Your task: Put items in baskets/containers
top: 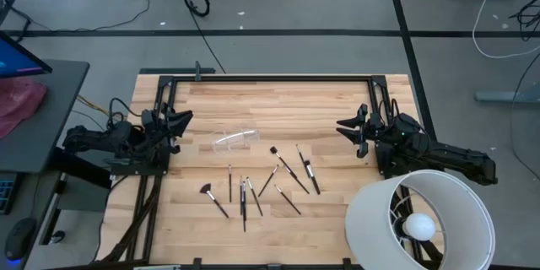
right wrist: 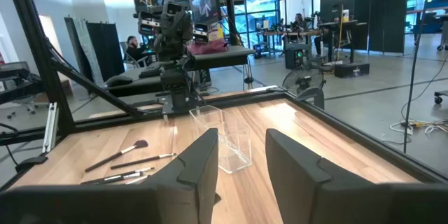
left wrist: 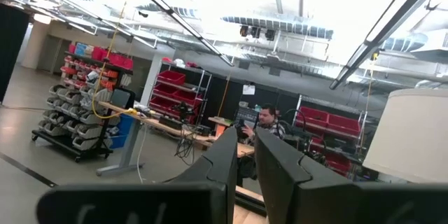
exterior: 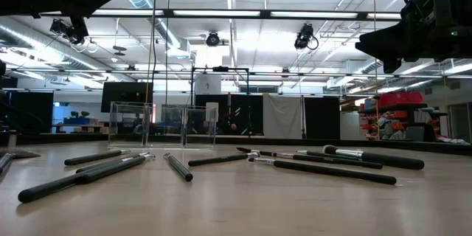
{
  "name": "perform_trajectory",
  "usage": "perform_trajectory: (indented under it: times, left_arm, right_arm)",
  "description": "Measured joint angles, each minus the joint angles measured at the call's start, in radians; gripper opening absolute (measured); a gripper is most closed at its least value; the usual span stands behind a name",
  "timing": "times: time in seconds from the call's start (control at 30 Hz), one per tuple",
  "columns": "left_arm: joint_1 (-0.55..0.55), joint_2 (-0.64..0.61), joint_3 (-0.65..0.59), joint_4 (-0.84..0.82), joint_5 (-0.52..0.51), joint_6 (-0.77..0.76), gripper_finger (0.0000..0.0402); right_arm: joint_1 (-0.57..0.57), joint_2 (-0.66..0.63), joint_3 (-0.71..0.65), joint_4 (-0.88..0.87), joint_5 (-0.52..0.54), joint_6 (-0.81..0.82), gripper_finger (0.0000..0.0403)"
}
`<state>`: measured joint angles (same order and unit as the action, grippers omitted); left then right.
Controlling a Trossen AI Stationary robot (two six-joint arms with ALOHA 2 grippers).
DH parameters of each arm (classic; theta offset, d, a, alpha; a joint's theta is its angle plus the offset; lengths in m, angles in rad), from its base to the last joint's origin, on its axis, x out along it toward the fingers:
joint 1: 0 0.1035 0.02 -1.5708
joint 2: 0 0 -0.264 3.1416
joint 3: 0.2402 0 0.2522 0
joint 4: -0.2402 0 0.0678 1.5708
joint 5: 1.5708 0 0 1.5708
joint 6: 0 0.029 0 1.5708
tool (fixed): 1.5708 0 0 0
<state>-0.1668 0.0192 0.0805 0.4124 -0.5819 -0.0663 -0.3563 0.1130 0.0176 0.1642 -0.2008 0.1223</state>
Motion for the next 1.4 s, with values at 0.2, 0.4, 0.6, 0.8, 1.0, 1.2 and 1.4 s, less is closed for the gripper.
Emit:
perform_trajectory:
  times: [0.2, 0.4, 0.6, 0.8, 1.0, 1.2, 1.4]
  left_arm:
    - [0.0, 0.0, 0.0, 0.008, -0.001, 0.0, 0.0053]
    - [0.001, 0.0, 0.0, 0.032, -0.018, 0.001, 0.0053]
    - [0.002, 0.0, 0.0, 0.032, -0.016, 0.002, 0.0053]
    - [0.002, 0.001, 0.0, -0.018, 0.009, 0.052, 0.0053]
    - [0.002, 0.08, 0.0, -0.042, 0.17, 0.086, 0.0053]
    - [0.028, 0.22, 0.0, 0.002, 0.147, 0.131, 0.0058]
    - [0.065, 0.295, 0.0, 0.04, 0.146, 0.131, 0.0112]
  right_arm:
    - [0.0, 0.002, 0.0, 0.021, 0.001, 0.0, 0.0125]
    - [0.0, 0.003, 0.0, 0.12, 0.001, 0.009, 0.0125]
    - [0.0, 0.004, 0.0, 0.181, 0.0, 0.053, 0.0125]
    - [0.001, 0.012, 0.0, 0.189, -0.026, 0.053, 0.0125]
    - [0.047, 0.096, 0.002, 0.388, -0.035, 0.105, 0.0125]
    - [0.126, 0.301, 0.001, 0.531, 0.015, 0.104, 0.0128]
    - [0.199, 0.518, 0.001, 0.55, 0.178, 0.156, 0.0144]
